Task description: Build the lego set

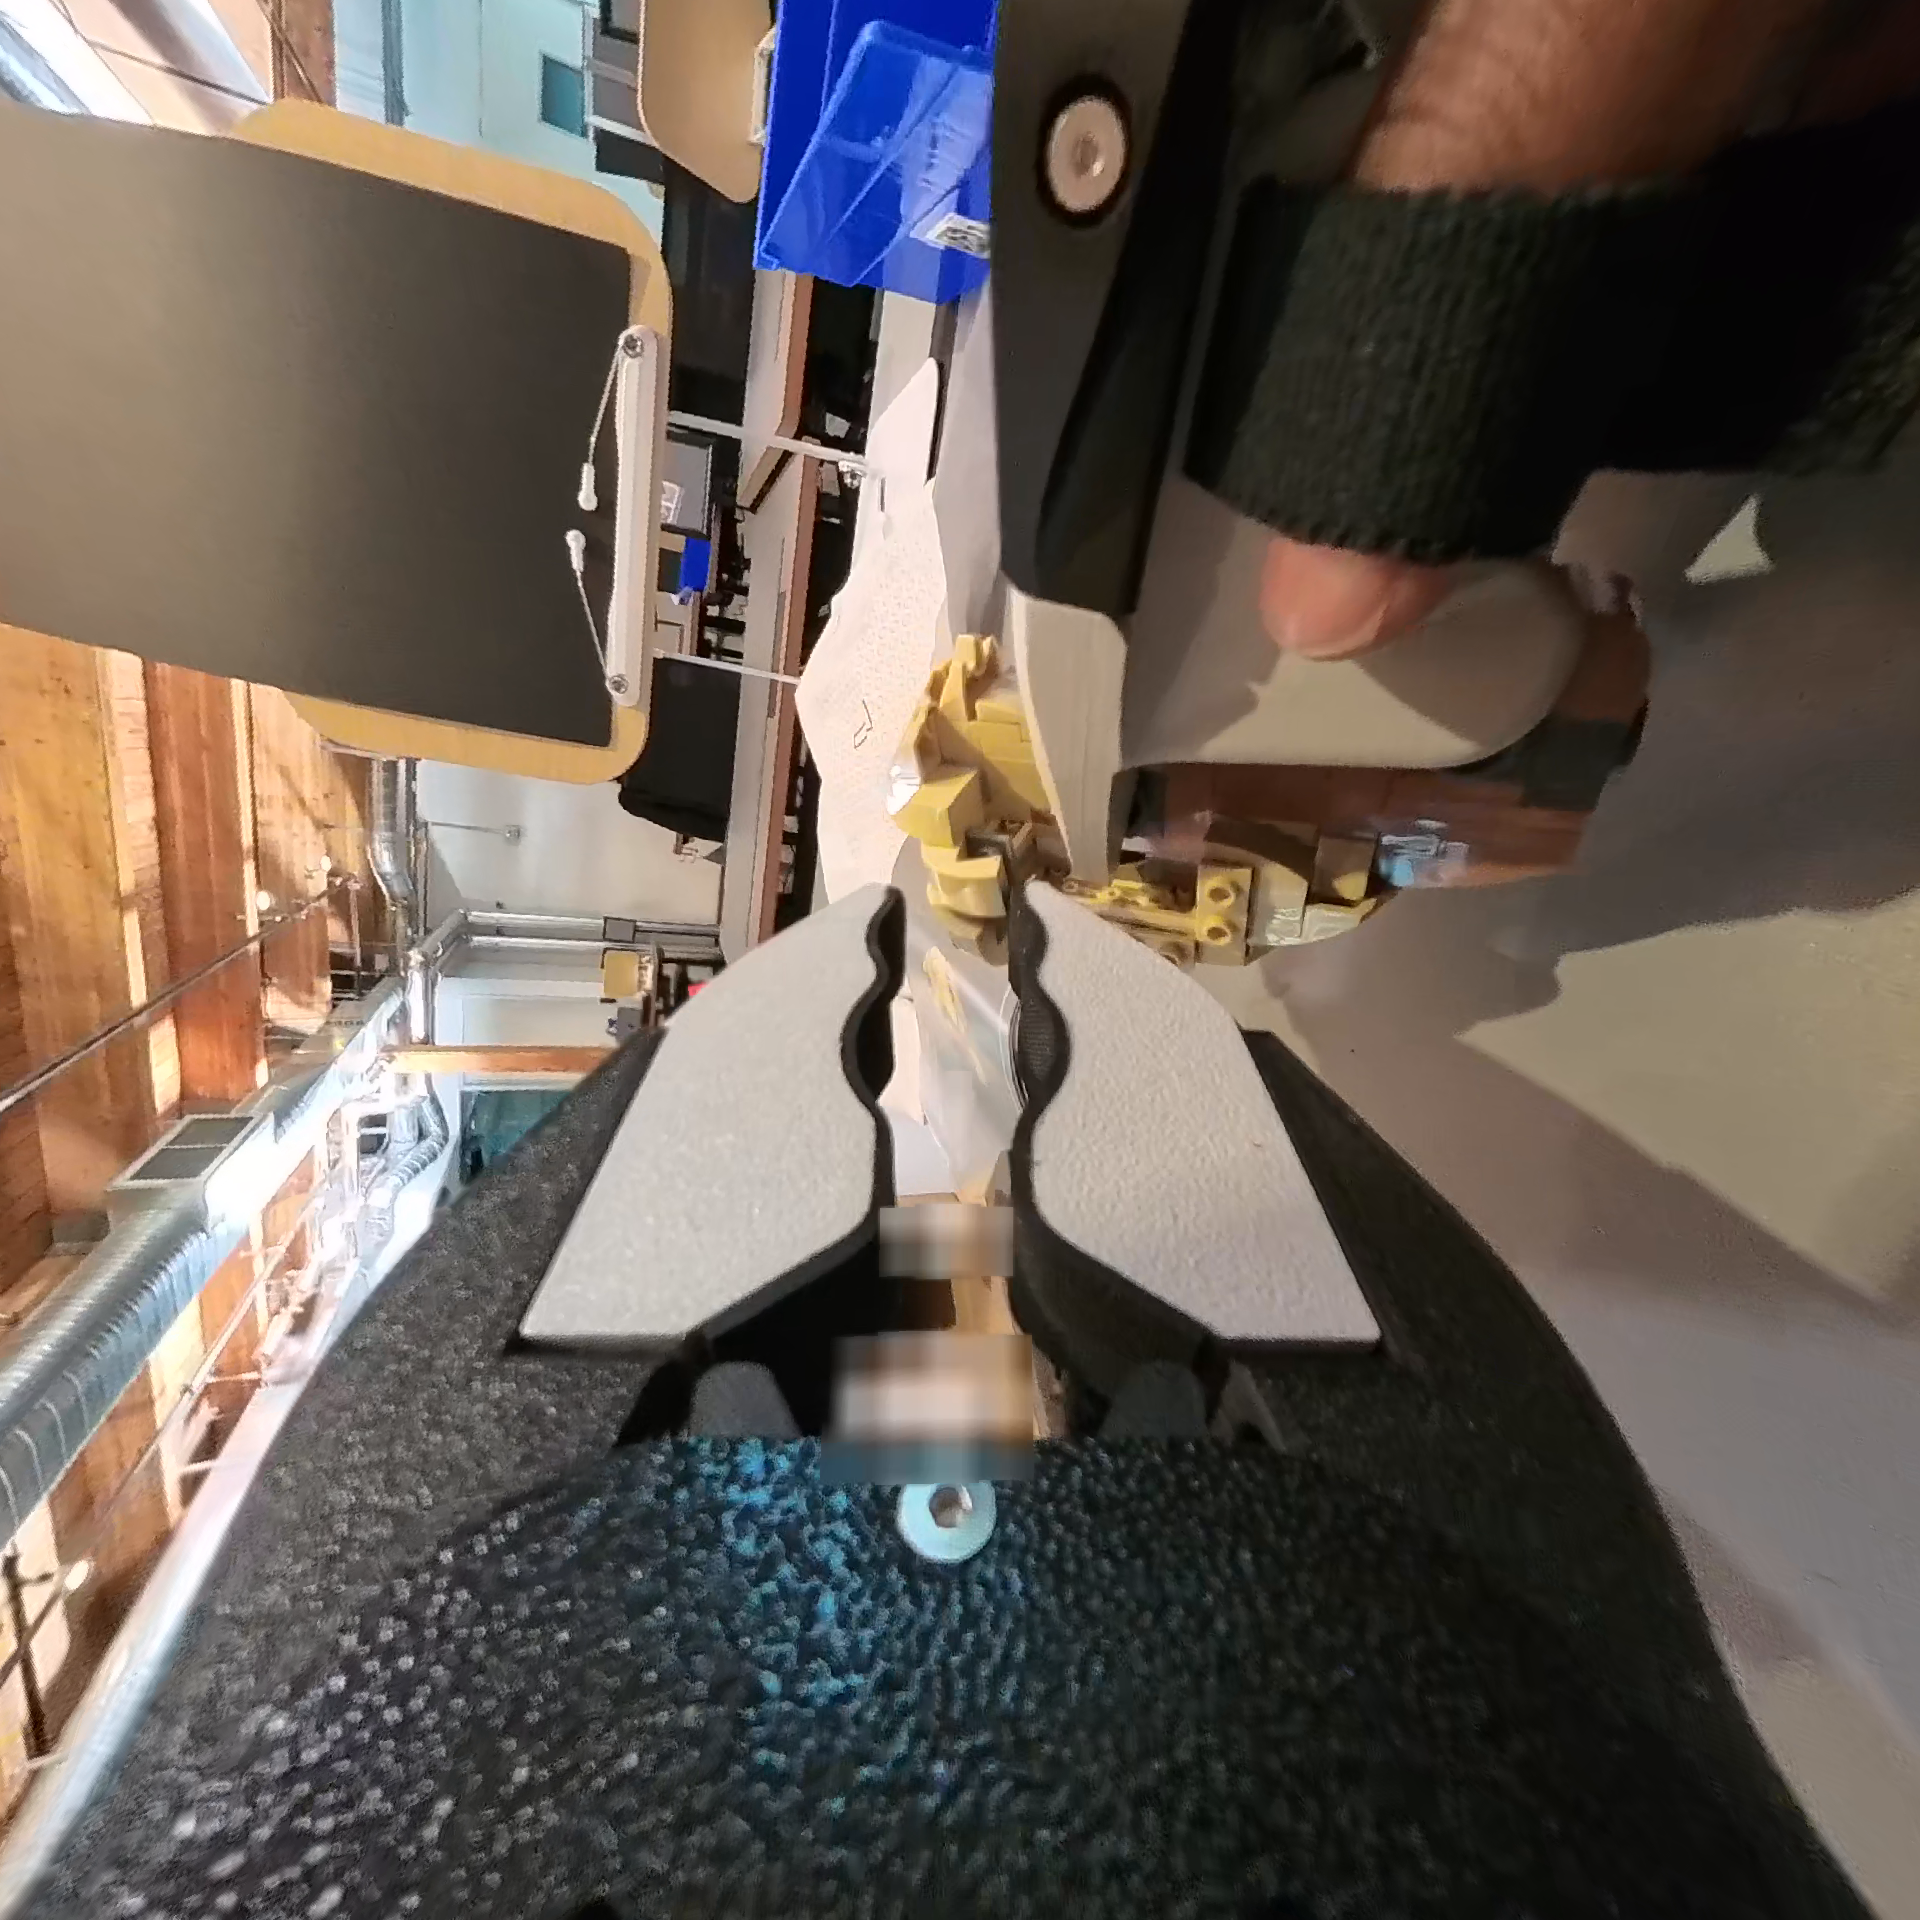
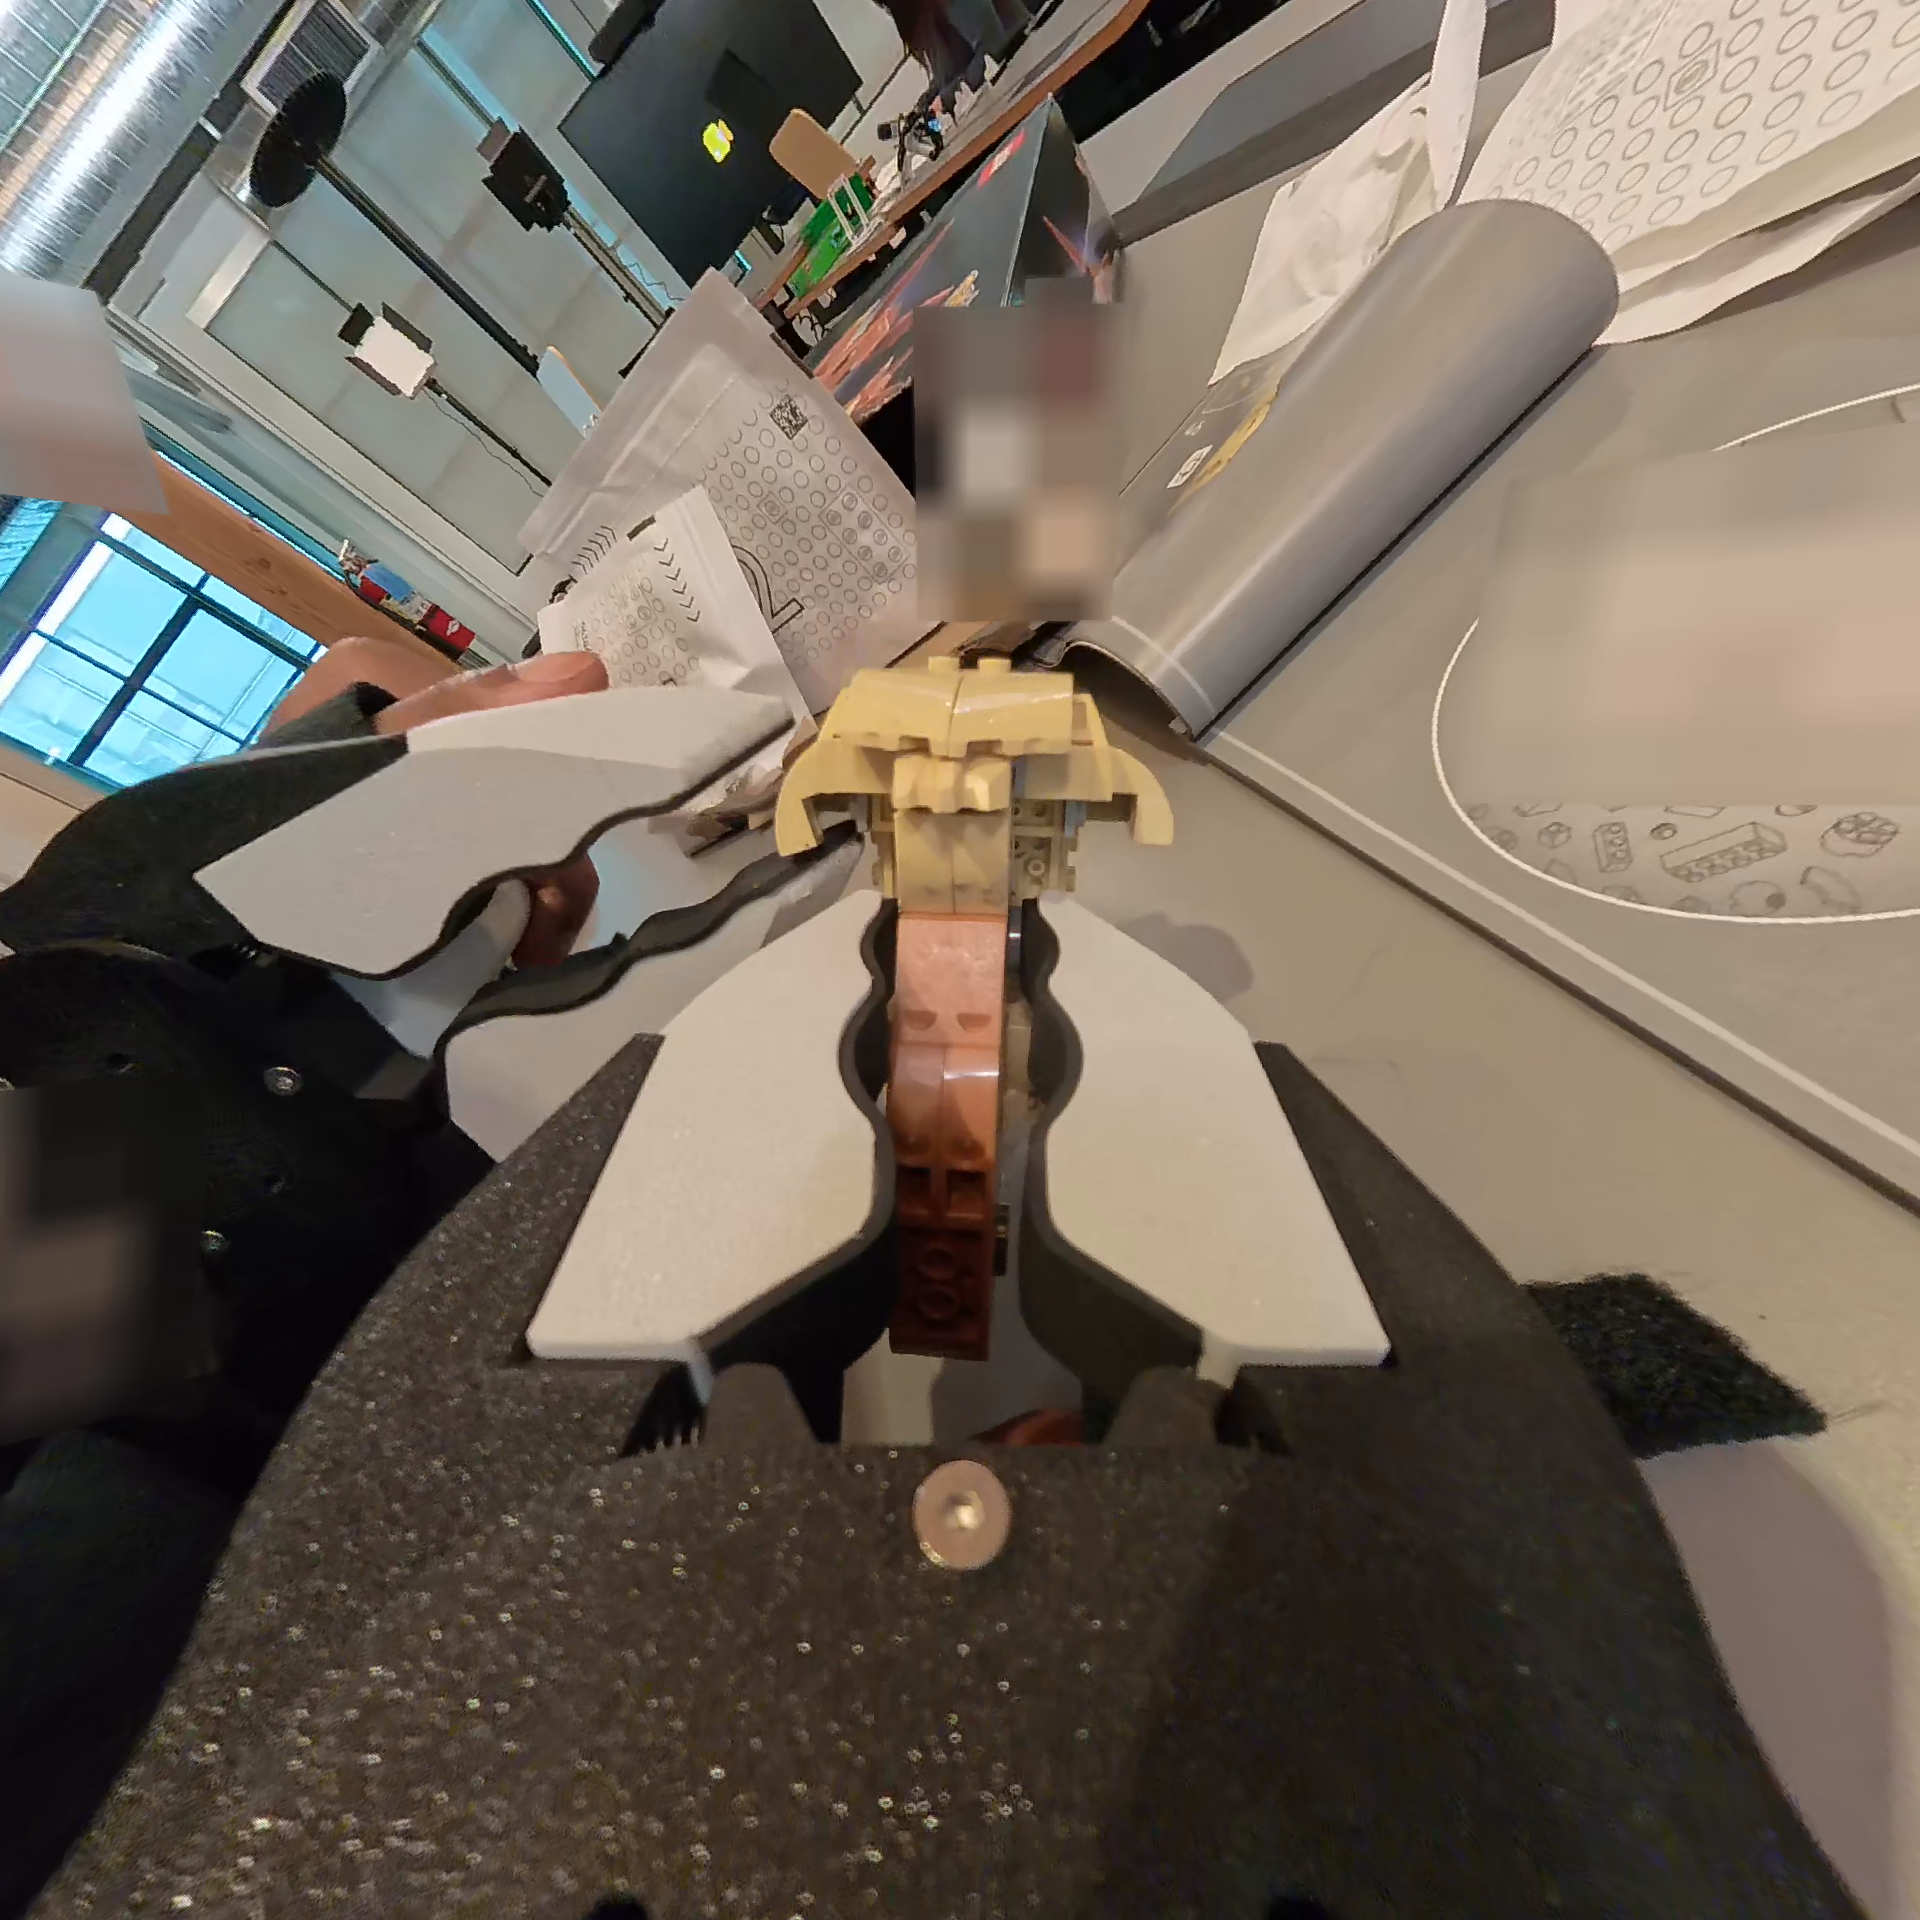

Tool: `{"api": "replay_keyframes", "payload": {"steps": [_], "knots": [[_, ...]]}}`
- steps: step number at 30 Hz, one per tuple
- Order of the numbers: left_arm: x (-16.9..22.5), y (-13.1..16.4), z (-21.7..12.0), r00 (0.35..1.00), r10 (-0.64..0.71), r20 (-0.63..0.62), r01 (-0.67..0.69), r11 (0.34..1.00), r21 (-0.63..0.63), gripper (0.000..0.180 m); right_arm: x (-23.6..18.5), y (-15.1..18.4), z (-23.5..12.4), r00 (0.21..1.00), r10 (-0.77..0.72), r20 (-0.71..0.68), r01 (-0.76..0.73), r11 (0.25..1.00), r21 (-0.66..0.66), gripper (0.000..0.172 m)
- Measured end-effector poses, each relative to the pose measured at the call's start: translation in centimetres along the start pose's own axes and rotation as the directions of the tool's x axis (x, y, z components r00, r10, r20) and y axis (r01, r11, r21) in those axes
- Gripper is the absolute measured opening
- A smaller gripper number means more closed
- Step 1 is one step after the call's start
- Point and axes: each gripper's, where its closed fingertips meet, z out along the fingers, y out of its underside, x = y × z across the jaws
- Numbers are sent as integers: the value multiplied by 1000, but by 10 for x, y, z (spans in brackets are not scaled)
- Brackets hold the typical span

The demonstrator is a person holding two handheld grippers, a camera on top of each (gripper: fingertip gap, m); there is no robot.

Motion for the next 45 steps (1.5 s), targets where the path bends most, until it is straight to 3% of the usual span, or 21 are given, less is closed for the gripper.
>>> {"api": "replay_keyframes", "payload": {"steps": [8, 17, 30, 45], "knots": [[3, -3, -3, 991, 129, -27, -128, 990, 54, 14, -1, 2, 1, 1000, -4, 5, 4, 1000, -13, 22], [2, -1, -8, 981, 173, -92, -166, 983, 78, 13, -5, 4, 1, 999, -41, 16, 41, 999, -18, 22], [1, 0, -21, 947, 262, -184, -242, 963, 122, 14, -13, 6, 1, 969, -247, 14, 247, 968, -38, 22], [6, 2, -33, 916, 297, -269, -211, 928, 307, 15, -22, 14, 2, 940, -335, 60, 339, 939, -65, 23]]}}
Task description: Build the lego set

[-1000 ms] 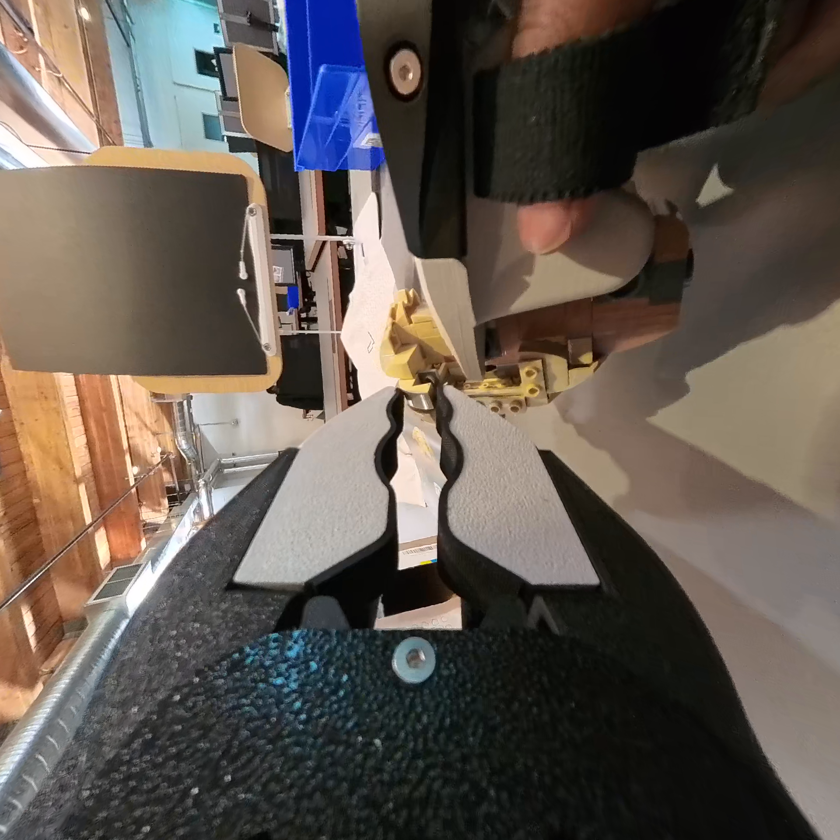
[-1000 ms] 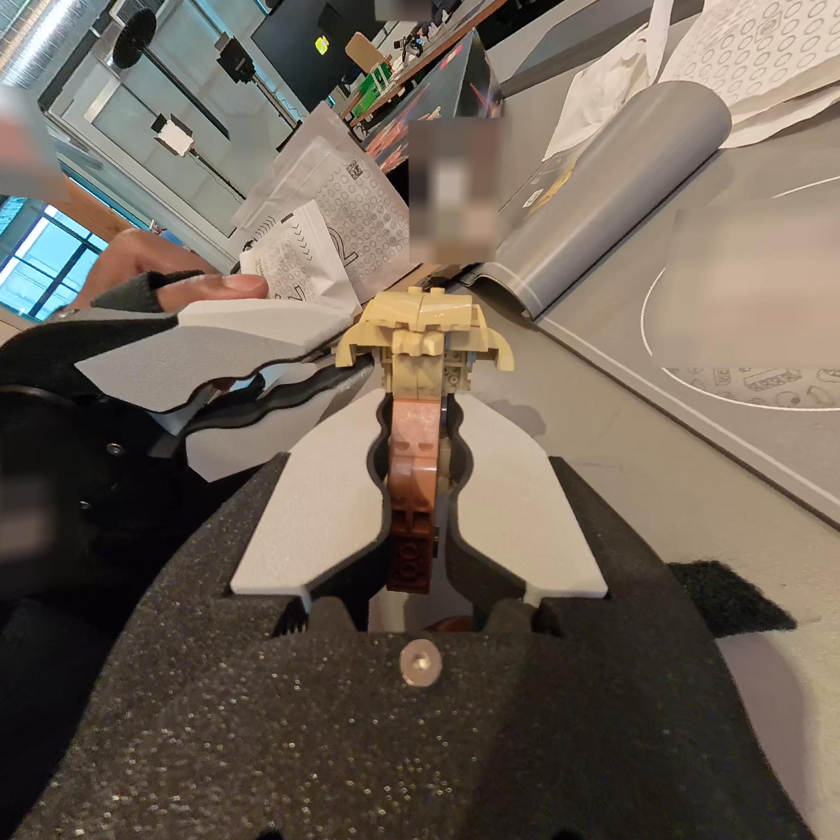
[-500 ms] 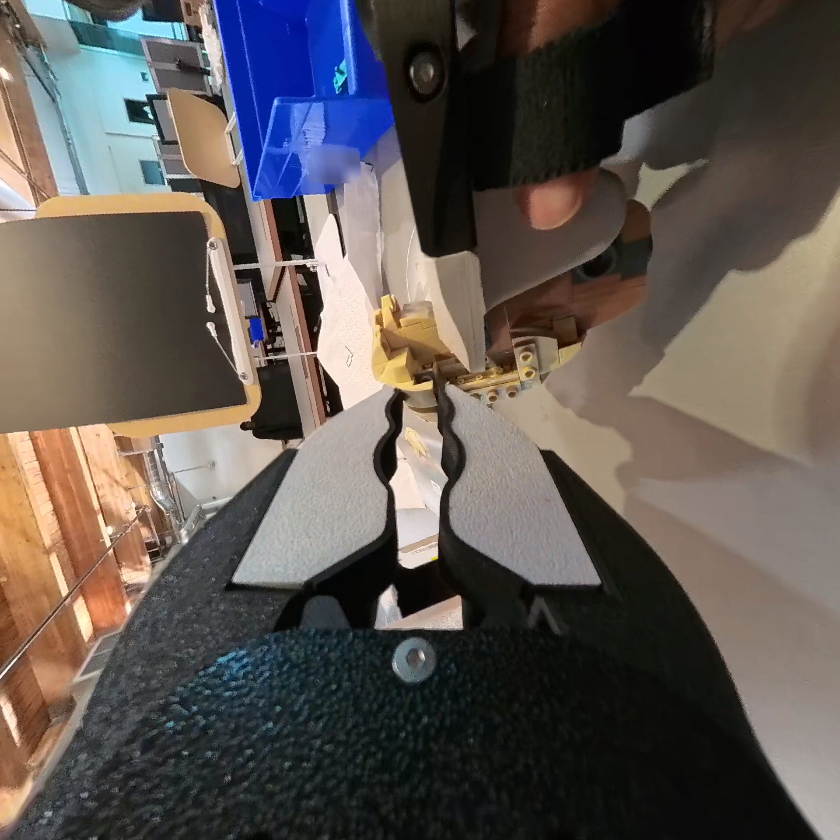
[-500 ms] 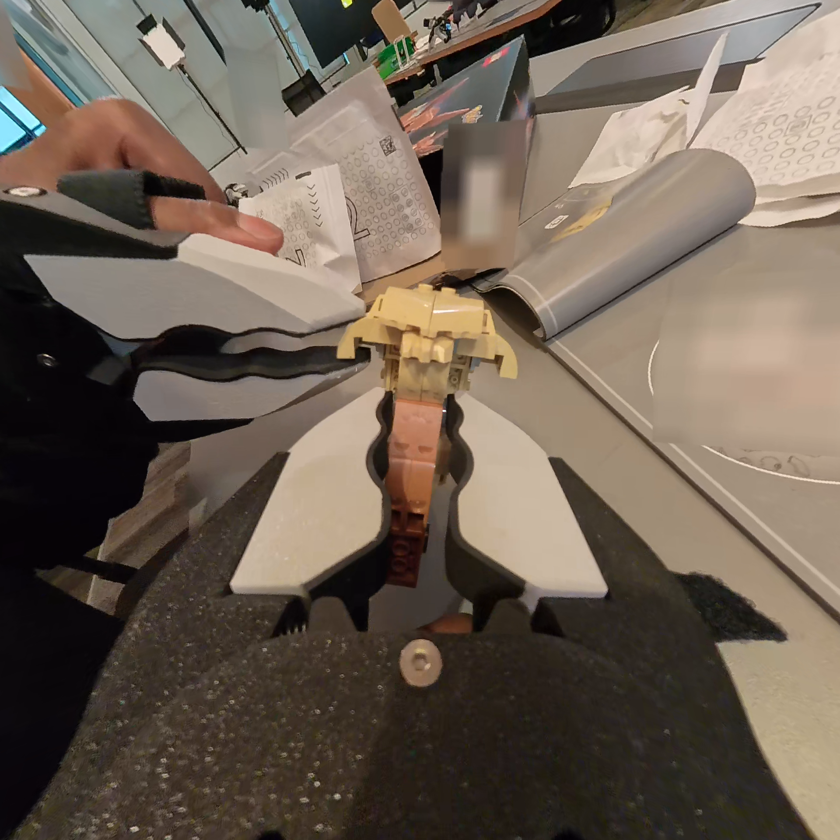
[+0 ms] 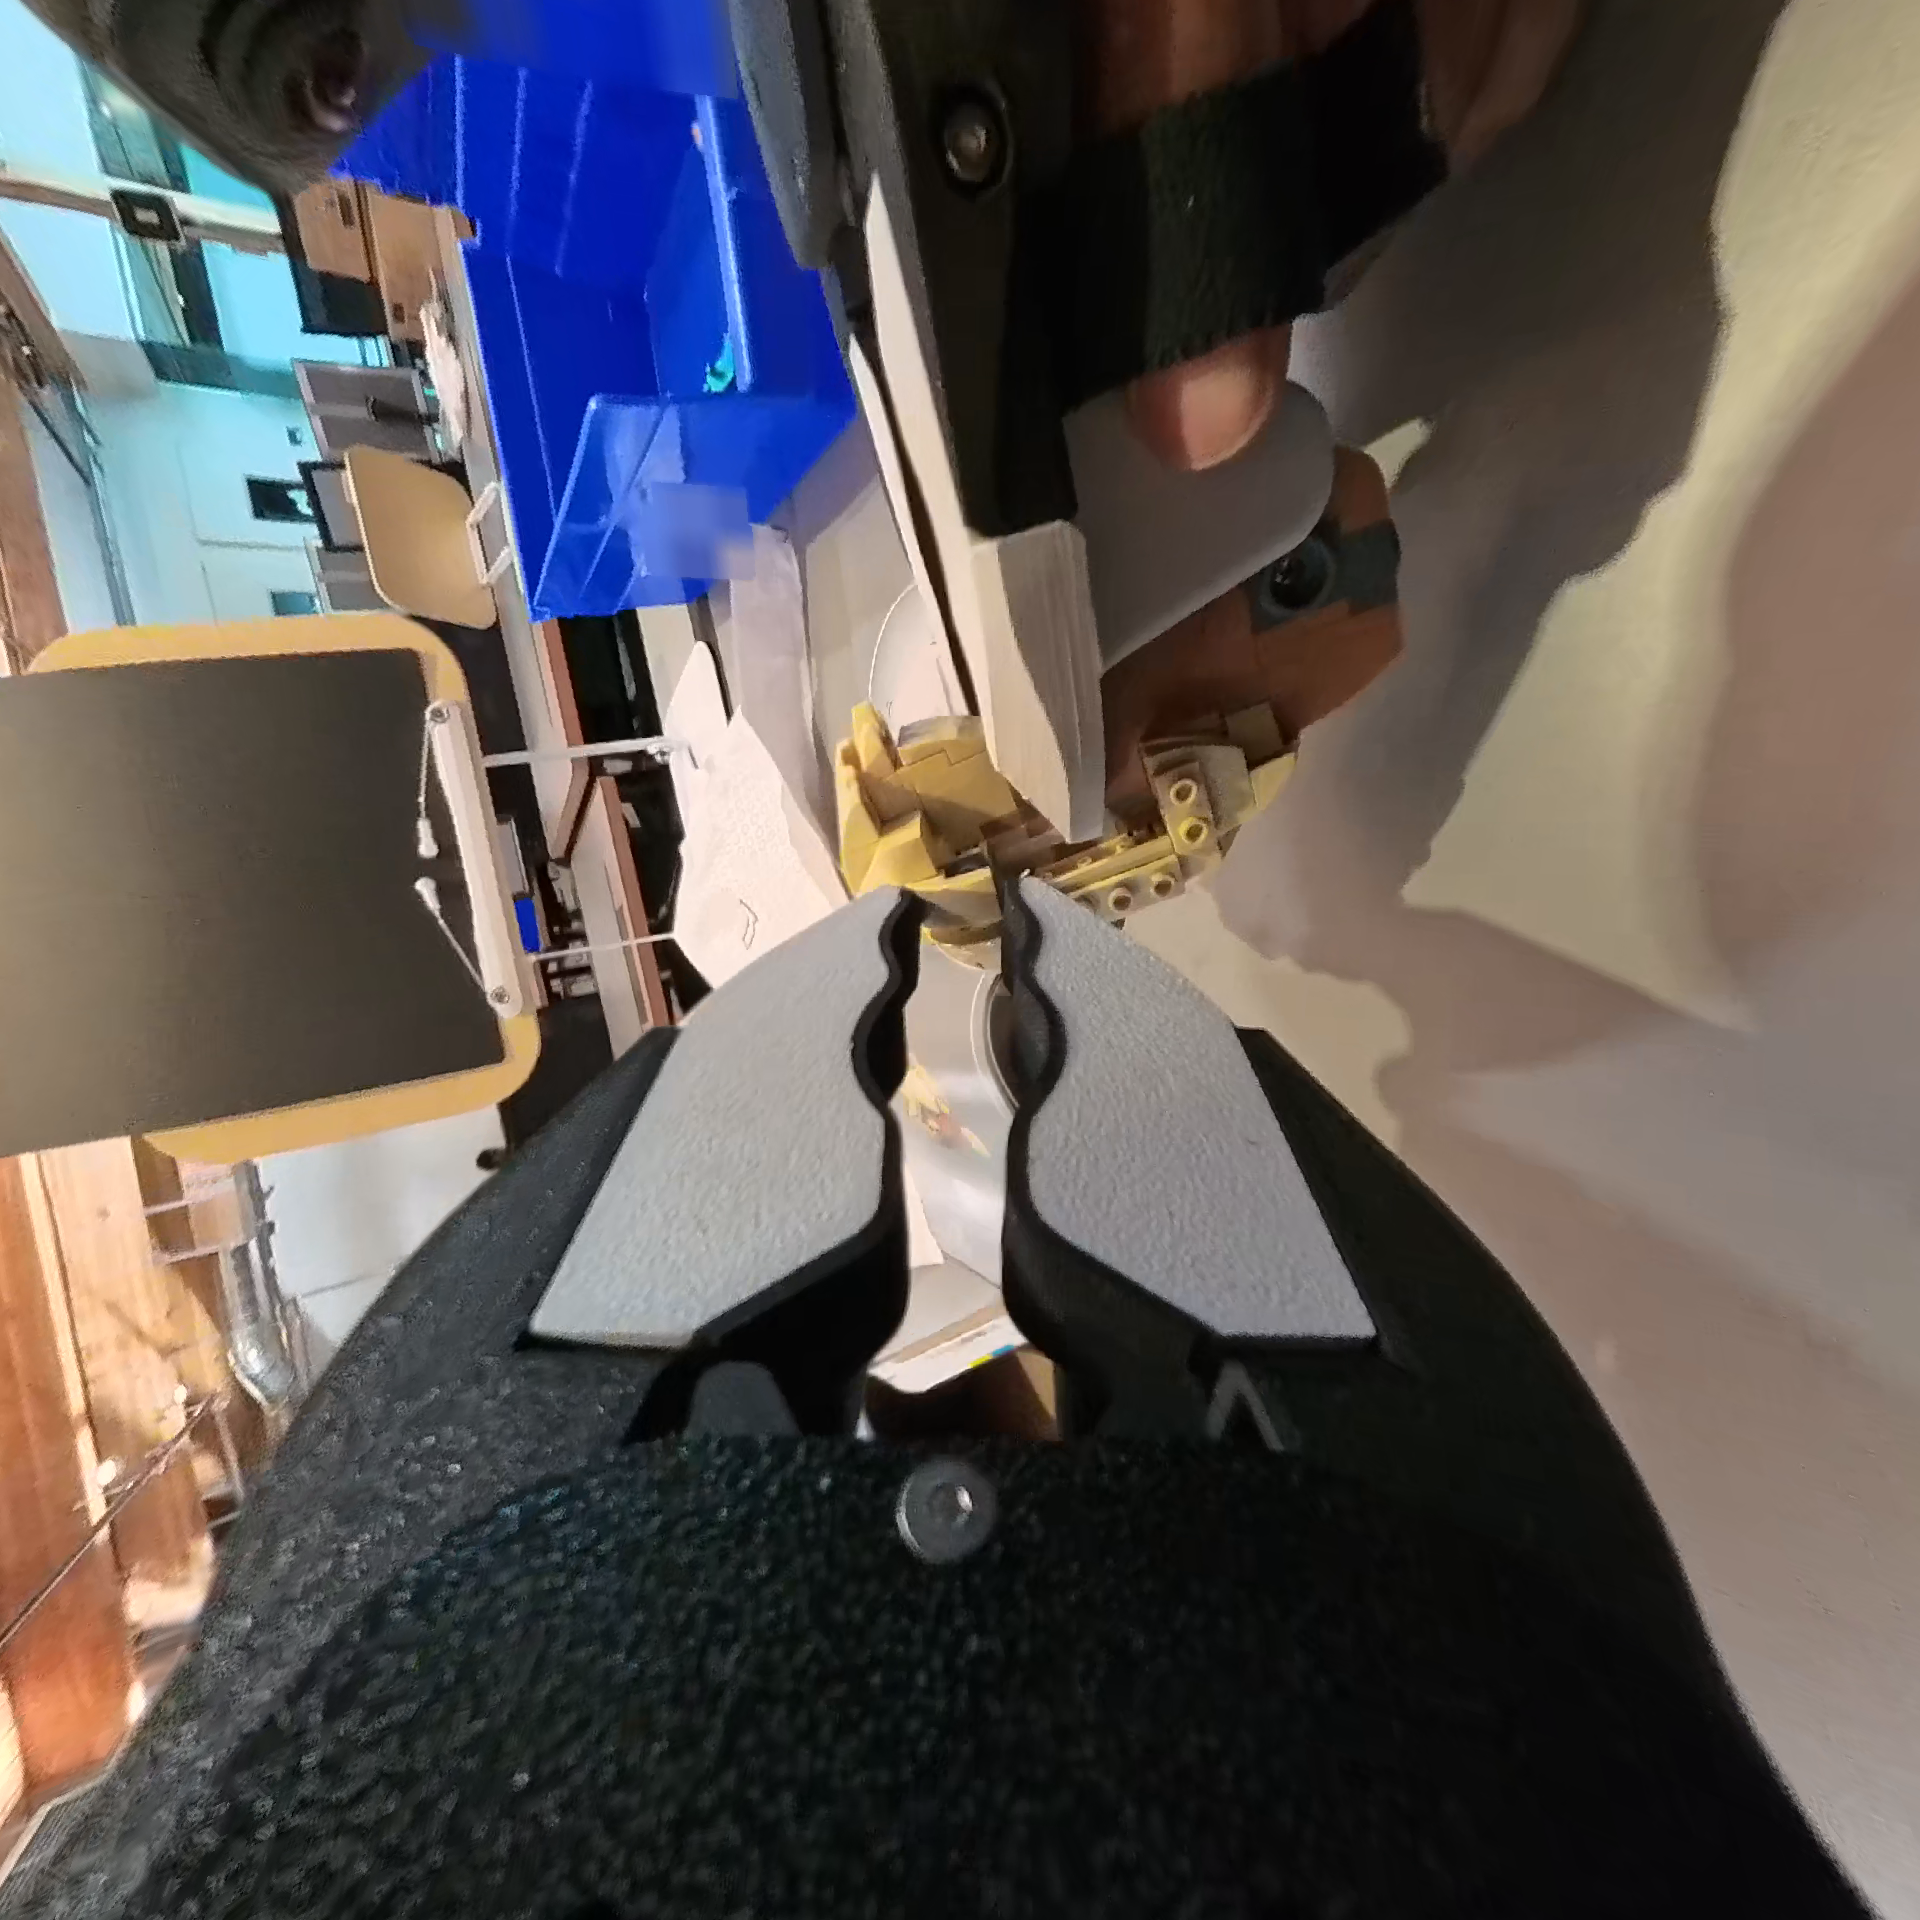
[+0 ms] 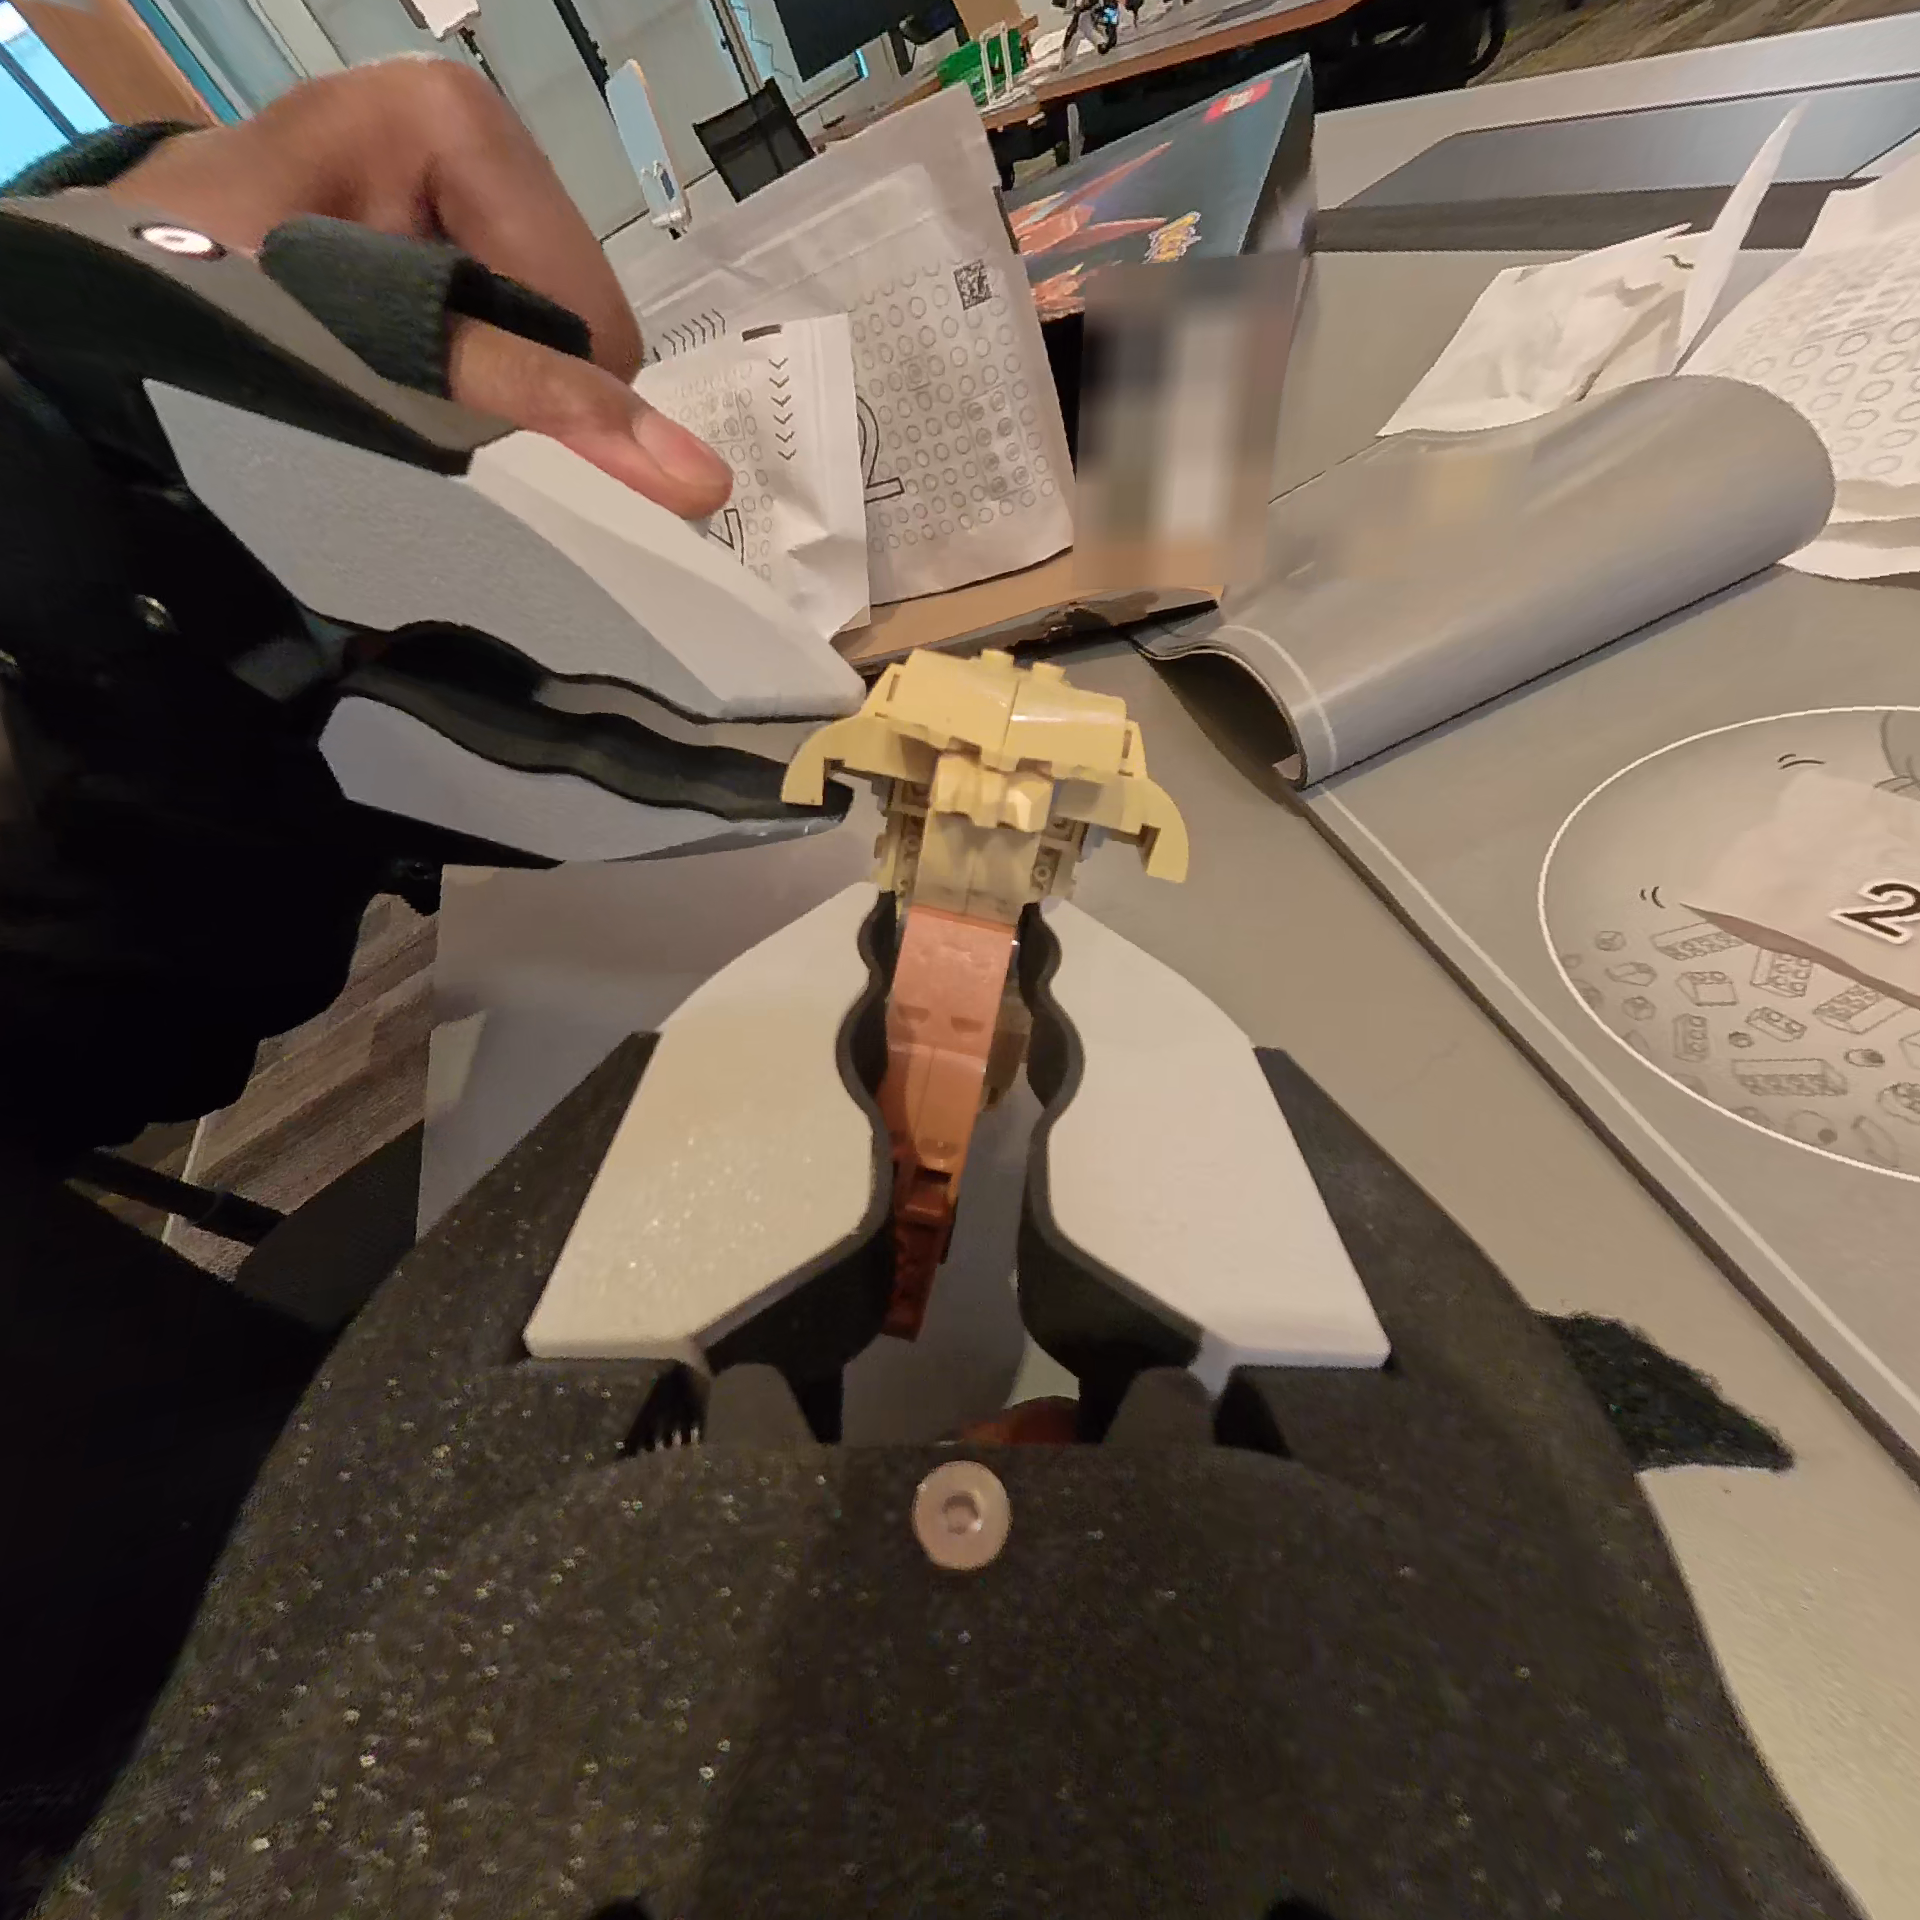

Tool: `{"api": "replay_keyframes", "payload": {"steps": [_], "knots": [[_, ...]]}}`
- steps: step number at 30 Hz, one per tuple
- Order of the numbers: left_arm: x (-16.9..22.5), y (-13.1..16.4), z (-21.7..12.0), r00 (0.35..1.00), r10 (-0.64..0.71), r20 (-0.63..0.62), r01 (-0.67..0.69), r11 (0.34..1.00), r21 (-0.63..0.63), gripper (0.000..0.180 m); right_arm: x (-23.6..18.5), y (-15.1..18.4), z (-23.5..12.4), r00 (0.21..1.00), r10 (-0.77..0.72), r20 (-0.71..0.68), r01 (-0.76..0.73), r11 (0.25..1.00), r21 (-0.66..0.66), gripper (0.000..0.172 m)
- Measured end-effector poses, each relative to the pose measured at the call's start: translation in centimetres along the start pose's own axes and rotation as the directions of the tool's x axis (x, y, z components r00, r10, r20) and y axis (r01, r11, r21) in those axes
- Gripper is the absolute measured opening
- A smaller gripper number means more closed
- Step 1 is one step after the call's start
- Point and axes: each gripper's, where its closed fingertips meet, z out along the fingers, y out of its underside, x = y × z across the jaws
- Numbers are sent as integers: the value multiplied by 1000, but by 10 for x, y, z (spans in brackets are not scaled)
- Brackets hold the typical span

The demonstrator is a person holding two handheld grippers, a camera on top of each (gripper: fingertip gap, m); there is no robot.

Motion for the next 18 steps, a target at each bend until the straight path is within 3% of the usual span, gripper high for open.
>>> {"api": "replay_keyframes", "payload": {"steps": [18], "knots": [[7, -6, -15, 993, -68, -95, 90, 964, 249, 15, -14, 2, 0, 994, -90, 59, 91, 996, -3, 23]]}}
